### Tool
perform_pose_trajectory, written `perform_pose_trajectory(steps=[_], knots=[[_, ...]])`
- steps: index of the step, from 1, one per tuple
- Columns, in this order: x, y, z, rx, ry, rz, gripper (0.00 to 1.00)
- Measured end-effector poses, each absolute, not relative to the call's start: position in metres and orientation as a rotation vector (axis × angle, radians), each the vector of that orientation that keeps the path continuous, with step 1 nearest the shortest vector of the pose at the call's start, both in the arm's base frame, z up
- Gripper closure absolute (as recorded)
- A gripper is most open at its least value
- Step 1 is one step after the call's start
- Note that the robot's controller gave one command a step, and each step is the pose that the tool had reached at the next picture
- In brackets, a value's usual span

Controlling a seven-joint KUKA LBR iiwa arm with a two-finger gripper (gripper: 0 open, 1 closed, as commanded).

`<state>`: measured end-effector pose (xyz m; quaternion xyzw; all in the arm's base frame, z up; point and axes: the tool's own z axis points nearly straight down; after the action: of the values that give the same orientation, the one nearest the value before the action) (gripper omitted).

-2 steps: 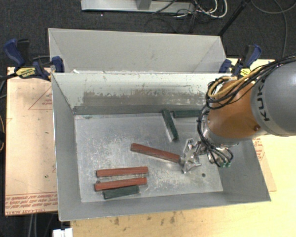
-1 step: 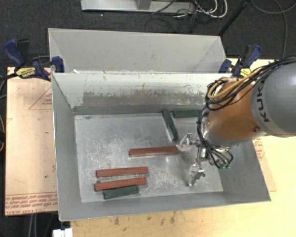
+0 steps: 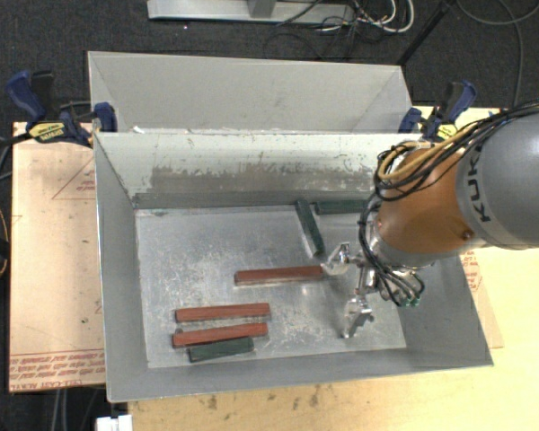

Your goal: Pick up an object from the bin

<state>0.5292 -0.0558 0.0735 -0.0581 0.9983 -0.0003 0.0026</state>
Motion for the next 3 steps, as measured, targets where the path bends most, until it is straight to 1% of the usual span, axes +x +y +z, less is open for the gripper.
perform_pose_trajectory(steps=[1,2,3], knots=[[0.614,0.025,0.075,0.178,3.177,-0.005,1.00],[0.614,0.026,0.075,0.178,3.177,-0.004,1.00],[0.621,0.024,0.110,0.203,3.156,0.003,1.00]])
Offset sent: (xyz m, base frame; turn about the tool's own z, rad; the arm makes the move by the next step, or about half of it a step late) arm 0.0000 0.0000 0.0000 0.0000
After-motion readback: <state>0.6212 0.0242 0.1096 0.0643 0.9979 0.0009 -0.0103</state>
